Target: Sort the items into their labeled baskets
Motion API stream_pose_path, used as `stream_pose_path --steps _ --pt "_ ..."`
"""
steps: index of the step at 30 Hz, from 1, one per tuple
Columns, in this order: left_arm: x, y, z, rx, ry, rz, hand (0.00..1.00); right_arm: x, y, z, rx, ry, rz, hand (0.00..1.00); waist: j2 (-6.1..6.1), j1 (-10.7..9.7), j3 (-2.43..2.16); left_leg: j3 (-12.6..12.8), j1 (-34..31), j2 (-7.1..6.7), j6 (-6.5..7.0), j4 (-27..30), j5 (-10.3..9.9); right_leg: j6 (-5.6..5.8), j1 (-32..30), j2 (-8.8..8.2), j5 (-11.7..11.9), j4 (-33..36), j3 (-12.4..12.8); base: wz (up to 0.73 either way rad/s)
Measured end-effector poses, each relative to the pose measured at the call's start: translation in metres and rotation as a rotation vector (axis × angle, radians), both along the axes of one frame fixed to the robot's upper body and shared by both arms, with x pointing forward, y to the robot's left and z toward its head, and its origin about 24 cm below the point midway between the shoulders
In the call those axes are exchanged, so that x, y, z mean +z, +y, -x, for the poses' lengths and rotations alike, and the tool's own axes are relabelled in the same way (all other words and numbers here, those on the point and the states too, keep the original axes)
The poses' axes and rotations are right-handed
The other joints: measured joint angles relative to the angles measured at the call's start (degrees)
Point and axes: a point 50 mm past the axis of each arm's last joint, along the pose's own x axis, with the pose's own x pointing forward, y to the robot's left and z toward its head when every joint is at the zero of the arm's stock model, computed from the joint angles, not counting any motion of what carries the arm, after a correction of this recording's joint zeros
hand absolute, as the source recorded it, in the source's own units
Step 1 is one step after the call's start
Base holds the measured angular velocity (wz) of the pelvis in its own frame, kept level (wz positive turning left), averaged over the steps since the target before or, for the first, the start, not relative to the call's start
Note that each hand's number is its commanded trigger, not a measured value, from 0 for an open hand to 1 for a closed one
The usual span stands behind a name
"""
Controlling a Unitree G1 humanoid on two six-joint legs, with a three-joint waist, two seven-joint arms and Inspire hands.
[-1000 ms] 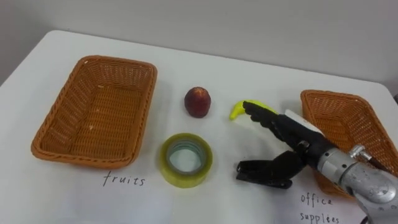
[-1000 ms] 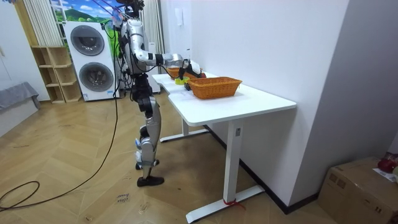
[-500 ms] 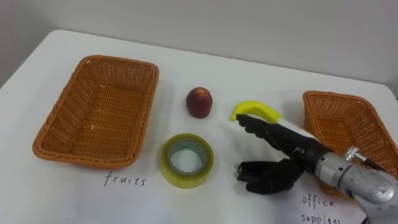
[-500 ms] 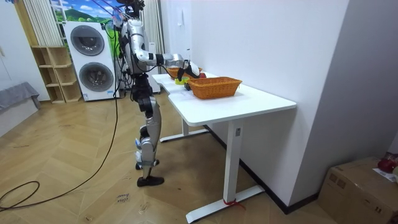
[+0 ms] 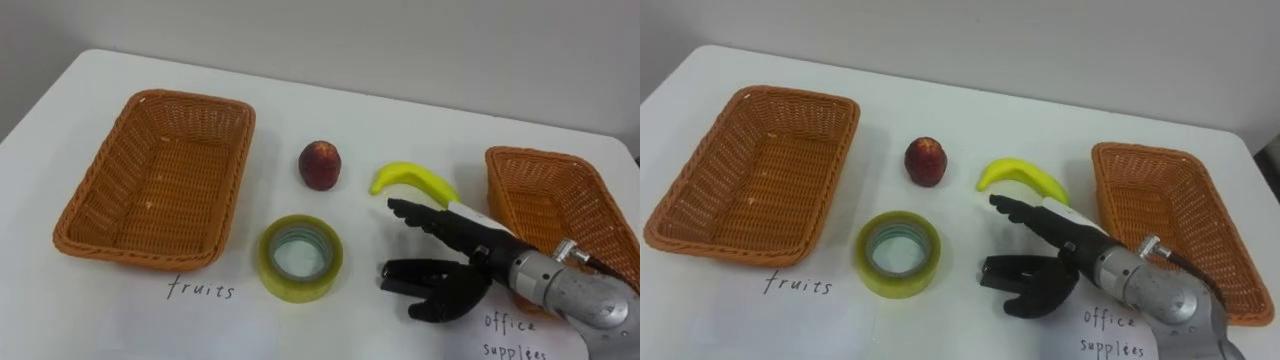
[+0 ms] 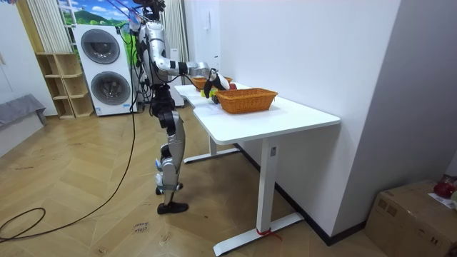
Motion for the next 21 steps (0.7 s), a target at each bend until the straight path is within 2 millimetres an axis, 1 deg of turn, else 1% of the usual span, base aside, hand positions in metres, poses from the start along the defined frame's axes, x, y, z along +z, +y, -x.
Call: stream_pose_path --steps 4,6,9,11,16,21 --pt "0.0016 0.0008 -0.0034 -0.006 -0.015 -0.005 0.0 0.0014 -0.0011 -0.0009 0.008 -0.014 0.08 0.0 -0.28 -0.1 0.02 -0.1 0.0 0.0 0.0 -0.1 0.0 0.0 0.0 0.03 0.0 0.0 0.0 0.0" --pt "0.0019 0.0016 -0.0035 -0.006 -0.015 -0.007 0.0 0.002 -0.0019 -0.0011 0.011 -0.02 0.124 0.0 -0.6 -0.1 -0.05 -0.1 0.0 0.01 0.0 -0.2 0.0 0.0 0.0 0.06 0.0 0.0 0.0 0.0" --pt "0.0019 0.0017 -0.0036 -0.003 -0.016 -0.005 0.0 0.0024 -0.002 -0.0012 0.012 -0.023 0.137 0.0 -0.86 0.0 0.0 0.1 0.1 0.02 0.0 -0.2 0.0 0.0 0.0 0.1 0.0 -0.1 0.3 -0.01" --pt "0.0017 0.0011 -0.0037 -0.008 -0.015 -0.006 0.0 0.0021 -0.0018 -0.0013 0.011 -0.025 0.146 0.0 -0.96 0.0 0.11 0.2 0.1 0.01 0.0 -0.3 0.0 0.0 0.0 0.1 0.0 -0.1 0.5 0.0" --pt "0.0013 0.0001 -0.0034 -0.018 -0.012 -0.007 0.0 0.0019 -0.0024 -0.0018 -0.003 -0.043 0.174 0.0 -0.91 0.2 0.24 0.3 0.1 0.03 -0.01 -0.5 0.0 0.0 -0.1 0.15 0.0 -0.2 0.5 0.0" --pt "0.0013 -0.0001 -0.0023 -0.012 -0.015 -0.022 0.0 0.0017 -0.0035 -0.002 -0.029 -0.037 0.203 0.0 -0.6 0.4 0.41 0.4 0.0 0.04 -0.01 -0.6 0.0 0.0 -0.4 0.18 0.0 -0.2 0.6 0.0"
